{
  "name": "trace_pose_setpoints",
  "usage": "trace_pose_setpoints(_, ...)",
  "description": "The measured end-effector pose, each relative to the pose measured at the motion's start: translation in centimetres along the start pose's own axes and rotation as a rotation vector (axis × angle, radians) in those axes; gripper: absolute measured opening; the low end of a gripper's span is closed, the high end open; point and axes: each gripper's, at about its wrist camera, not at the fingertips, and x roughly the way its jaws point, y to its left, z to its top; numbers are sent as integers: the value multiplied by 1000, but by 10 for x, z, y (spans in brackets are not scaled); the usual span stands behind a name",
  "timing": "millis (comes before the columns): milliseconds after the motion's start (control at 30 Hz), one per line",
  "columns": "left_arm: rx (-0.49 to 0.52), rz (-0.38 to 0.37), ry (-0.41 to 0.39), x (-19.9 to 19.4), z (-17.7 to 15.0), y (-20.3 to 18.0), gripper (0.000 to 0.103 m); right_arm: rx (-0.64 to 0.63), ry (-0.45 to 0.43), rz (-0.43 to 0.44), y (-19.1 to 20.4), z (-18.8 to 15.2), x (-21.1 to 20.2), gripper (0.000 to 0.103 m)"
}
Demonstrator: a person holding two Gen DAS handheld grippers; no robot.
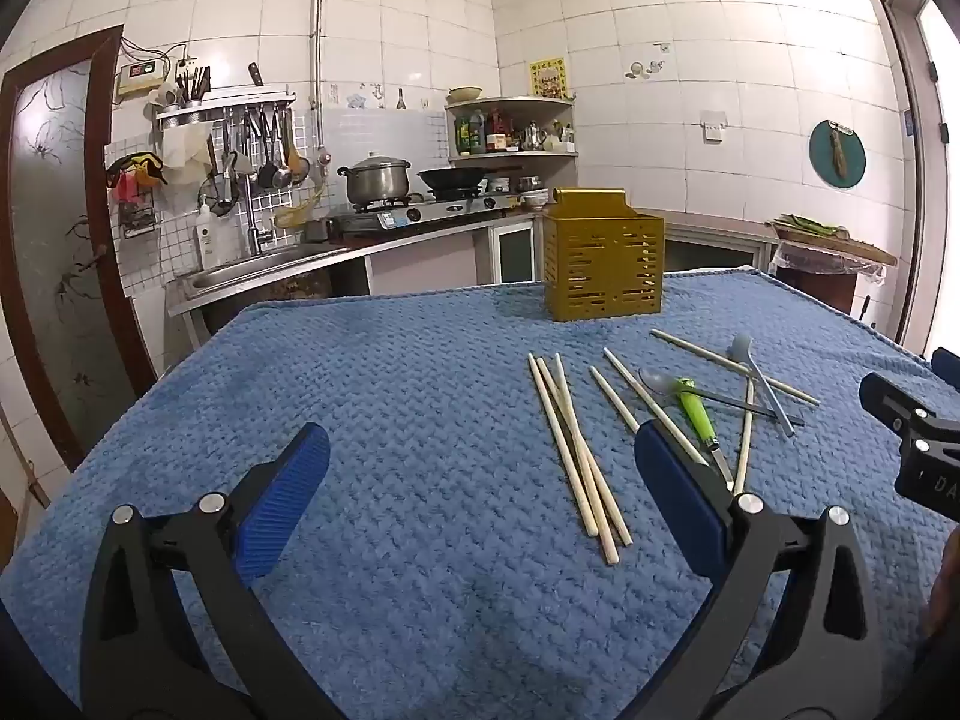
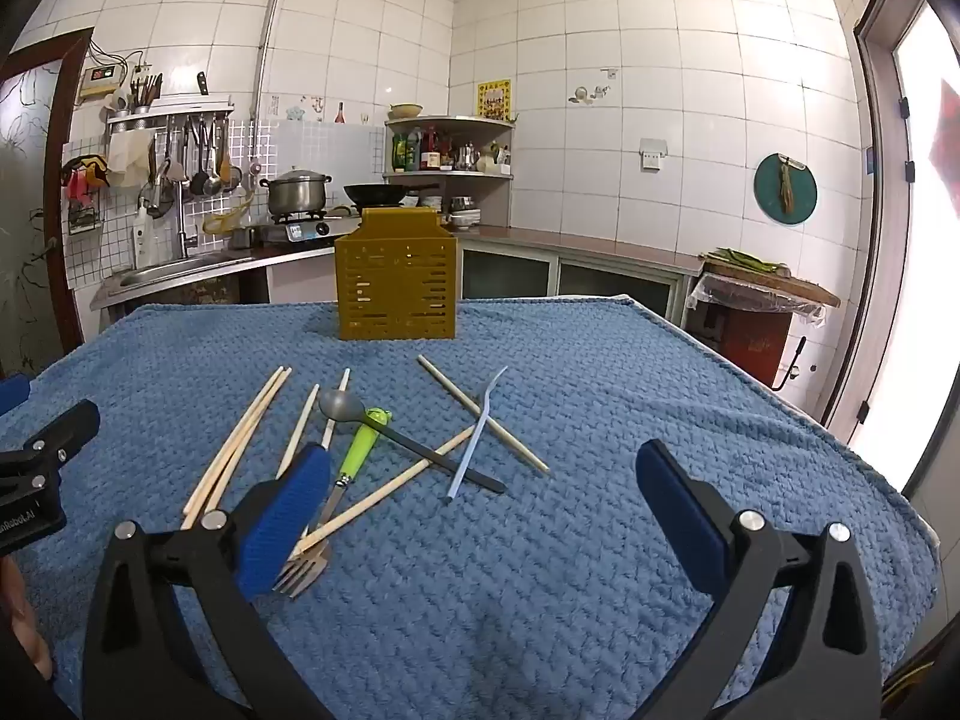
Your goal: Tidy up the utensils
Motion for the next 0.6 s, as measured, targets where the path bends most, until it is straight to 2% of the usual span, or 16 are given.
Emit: trace_pose_setpoints(600, -5, -8, 21, 10, -5, -1, 98, -4, 2, -2, -1, 0, -1, 99)
